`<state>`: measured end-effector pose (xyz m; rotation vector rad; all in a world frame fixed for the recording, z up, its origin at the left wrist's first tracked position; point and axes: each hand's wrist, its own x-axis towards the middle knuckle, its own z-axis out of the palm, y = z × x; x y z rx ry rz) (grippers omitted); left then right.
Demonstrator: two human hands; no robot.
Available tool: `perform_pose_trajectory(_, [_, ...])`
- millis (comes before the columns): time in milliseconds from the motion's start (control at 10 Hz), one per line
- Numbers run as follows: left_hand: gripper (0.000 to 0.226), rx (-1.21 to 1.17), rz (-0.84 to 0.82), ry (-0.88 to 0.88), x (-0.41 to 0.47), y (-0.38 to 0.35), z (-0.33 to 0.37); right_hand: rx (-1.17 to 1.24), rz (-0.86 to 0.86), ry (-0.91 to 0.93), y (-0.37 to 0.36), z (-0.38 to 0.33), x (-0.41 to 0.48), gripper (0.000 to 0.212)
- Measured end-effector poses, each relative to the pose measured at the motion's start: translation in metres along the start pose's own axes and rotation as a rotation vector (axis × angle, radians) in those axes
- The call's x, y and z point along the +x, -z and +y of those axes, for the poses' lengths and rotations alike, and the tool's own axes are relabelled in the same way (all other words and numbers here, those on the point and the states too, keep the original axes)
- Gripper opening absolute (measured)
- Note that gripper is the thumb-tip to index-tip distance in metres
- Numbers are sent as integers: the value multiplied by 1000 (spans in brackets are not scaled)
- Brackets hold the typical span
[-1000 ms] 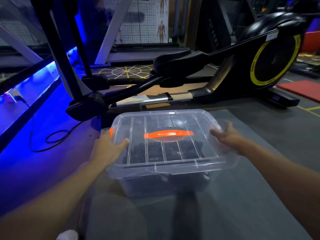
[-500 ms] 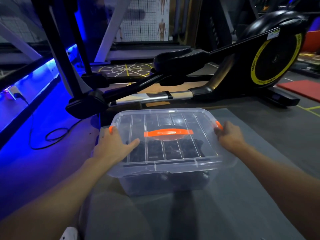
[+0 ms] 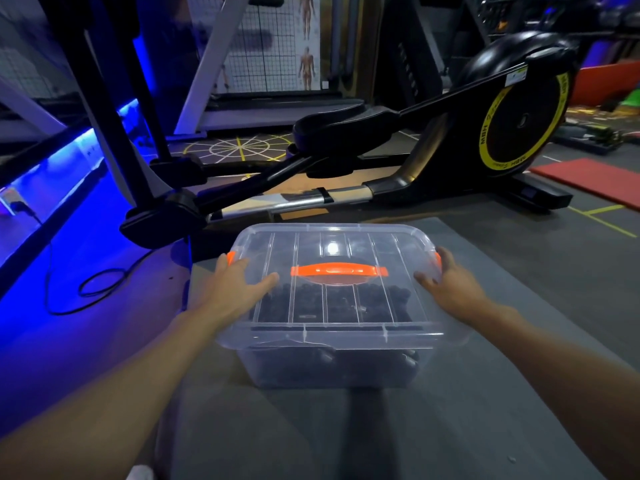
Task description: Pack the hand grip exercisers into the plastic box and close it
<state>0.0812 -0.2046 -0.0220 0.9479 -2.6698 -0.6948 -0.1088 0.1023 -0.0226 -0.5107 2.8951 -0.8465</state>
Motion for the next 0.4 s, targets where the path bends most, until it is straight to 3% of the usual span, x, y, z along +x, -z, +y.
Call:
perform_pose_trajectory(200, [70,14,9,-69,1,4,5,-101,-35,-13,-2,0,-8,72])
perform_pose_trajectory(300, [49,-10,-5,-64,10,5,6,-254,-31,-24,1,-3,3,65])
perform_pose_trajectory(400, [27,38,120,-91,47,12,8,-366,134,2,8,-13,38,53])
